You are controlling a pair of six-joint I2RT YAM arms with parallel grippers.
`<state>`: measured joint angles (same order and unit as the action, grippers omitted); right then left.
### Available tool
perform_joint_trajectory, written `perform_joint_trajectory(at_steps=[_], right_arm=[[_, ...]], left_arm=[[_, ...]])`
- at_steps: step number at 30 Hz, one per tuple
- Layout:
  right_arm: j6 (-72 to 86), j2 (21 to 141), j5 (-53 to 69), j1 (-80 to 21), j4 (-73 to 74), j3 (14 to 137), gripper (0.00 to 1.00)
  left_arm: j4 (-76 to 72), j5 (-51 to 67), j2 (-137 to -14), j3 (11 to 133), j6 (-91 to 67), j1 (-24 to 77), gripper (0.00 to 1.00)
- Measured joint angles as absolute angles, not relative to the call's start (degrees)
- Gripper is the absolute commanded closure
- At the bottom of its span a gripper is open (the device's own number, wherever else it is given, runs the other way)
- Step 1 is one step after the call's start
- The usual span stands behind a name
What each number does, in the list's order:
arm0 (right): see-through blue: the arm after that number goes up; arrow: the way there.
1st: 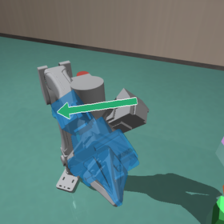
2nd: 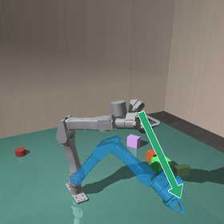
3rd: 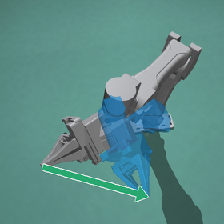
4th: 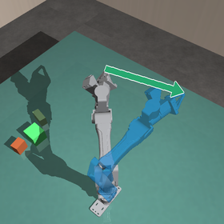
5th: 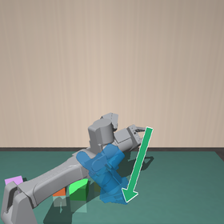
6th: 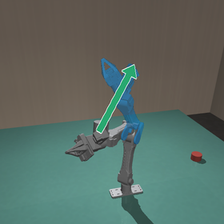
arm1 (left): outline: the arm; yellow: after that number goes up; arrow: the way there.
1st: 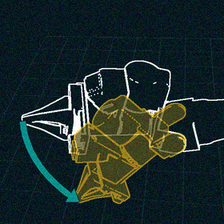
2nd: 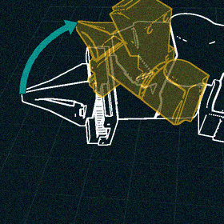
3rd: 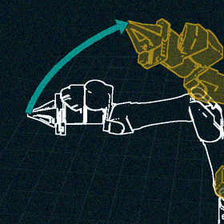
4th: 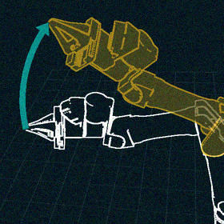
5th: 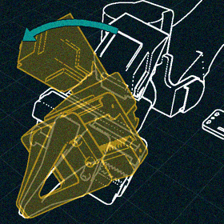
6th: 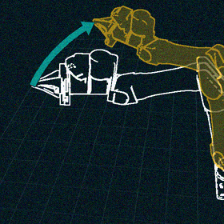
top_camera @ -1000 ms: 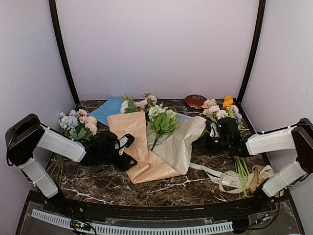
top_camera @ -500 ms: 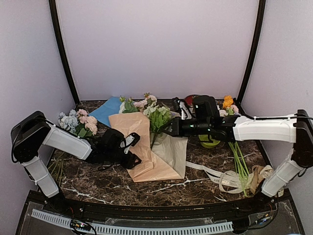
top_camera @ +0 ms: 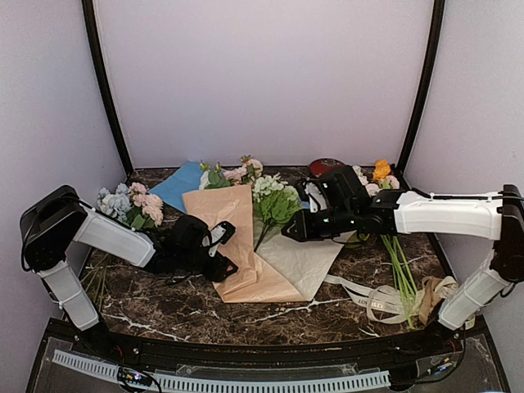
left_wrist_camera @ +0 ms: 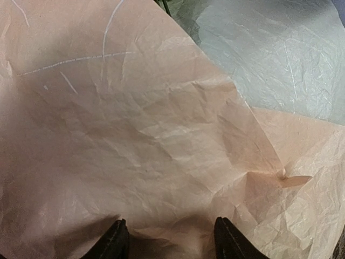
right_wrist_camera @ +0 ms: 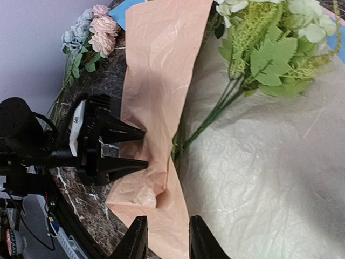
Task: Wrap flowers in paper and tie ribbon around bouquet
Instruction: Adjust the two-thirds folded wrapping paper at the center of the board.
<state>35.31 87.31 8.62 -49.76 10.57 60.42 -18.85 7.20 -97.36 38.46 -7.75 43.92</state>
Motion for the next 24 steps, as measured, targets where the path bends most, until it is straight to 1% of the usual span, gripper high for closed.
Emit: perform_joint_trajectory(at_steps=[3, 6, 8, 11, 15, 18, 24], right_arm=[[34.0, 85.1, 7.7, -50.7, 14.0, 58.0, 0.8], [31.0, 87.1, 9.5, -54.6, 14.8, 58.2, 0.82], [28.4, 90.9, 12.5, -57.3, 14.6, 60.3, 0.85], [24.5, 100.6, 16.8, -60.0, 14.2, 66.1, 0.86], [22.0, 107.9, 17.8, -60.3, 14.7, 66.6, 0.89], [21.6, 108.5, 17.6, -60.0, 14.3, 62.7, 0.9], [23.4, 103.9, 15.1, -59.9, 11.8, 56.3, 0.91]], left_arm=[[-19.4, 7.4, -97.6, 38.5, -7.7, 43.9, 0.45], [-19.6, 7.5, -97.6, 38.5, -7.7, 43.9, 0.45], [-19.6, 7.5, -97.6, 38.5, -7.8, 43.9, 0.45], [-19.6, 7.5, -97.6, 38.4, -8.0, 43.9, 0.45], [-19.3, 7.6, -96.6, 37.5, -7.9, 44.1, 0.45], [-17.7, 7.3, -95.4, 37.0, -7.5, 45.0, 0.45], [-15.9, 5.4, -94.6, 36.8, -6.6, 47.4, 0.44]])
